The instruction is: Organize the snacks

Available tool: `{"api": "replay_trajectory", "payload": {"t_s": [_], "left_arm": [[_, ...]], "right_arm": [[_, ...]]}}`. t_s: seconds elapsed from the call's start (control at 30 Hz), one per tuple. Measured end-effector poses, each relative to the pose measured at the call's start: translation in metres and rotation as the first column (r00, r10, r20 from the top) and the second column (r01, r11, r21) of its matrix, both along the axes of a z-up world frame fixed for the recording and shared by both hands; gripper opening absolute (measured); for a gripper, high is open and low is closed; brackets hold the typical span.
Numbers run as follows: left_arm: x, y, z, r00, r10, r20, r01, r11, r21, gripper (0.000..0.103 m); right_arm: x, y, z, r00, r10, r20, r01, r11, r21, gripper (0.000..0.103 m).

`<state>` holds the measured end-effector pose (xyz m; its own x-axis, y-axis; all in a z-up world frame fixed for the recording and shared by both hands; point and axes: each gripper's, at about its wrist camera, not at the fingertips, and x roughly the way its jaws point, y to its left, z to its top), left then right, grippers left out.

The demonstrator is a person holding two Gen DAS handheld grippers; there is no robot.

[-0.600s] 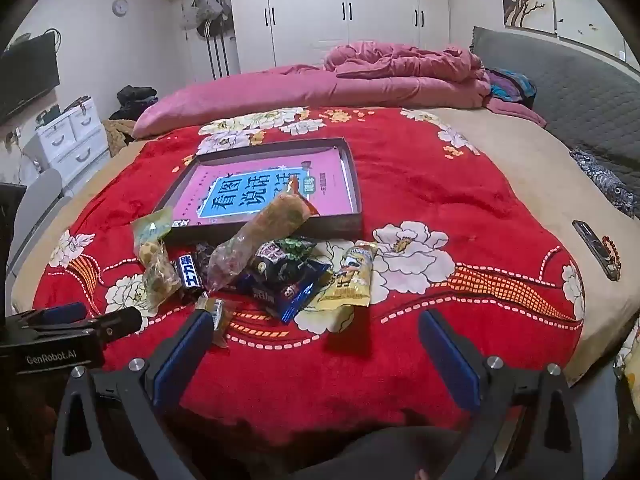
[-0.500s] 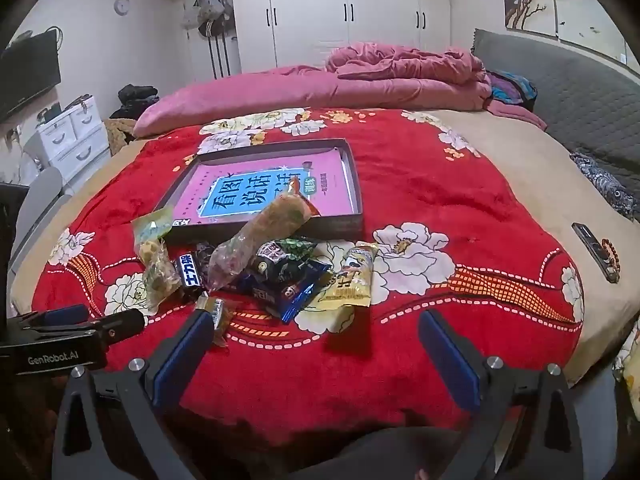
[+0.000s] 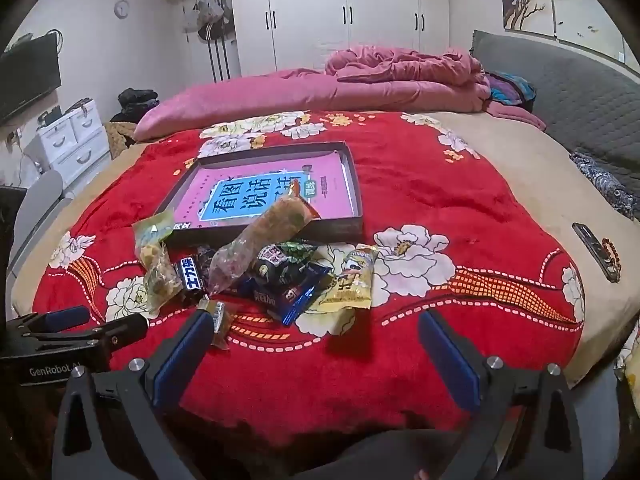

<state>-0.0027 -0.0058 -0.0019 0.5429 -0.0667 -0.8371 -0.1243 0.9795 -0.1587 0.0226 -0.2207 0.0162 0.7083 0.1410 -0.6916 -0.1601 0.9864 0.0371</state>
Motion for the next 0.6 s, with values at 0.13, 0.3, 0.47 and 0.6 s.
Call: {"api": "replay_trajectory", "payload": {"t_s": [0.13, 0.3, 0.47, 0.6], "left_arm": [[-0.0009, -0.0017, 0.0009, 1.000, -0.005, 0.006, 0.005, 1.000, 0.006, 0.102], [-0.0017, -0.0033, 0.0018, 1.000, -0.007, 0.011, 0.007, 1.000, 0.017, 0.102], [-0.0017, -0.0048, 0.0024, 1.000, -0.011, 0.013, 0.011, 1.000, 0.026, 0.102], [-0.0018, -0.0053, 0.0026, 1.000, -0.013, 0.015, 0.013, 0.999, 0.030, 0.102]], "right_arm": [[0.0000, 0.0003, 0.0005, 1.000, 0.000, 0.008, 0.000, 1.000, 0.000, 0.103], [0.0001, -0.0012, 0.0010, 1.000, -0.006, 0.006, 0.006, 1.000, 0.001, 0.103], [0.0004, -0.0018, 0.0013, 1.000, -0.006, 0.007, 0.006, 1.000, 0.004, 0.103], [0.0003, -0.0017, 0.0013, 1.000, -0.007, 0.007, 0.007, 1.000, 0.005, 0.103]]}}
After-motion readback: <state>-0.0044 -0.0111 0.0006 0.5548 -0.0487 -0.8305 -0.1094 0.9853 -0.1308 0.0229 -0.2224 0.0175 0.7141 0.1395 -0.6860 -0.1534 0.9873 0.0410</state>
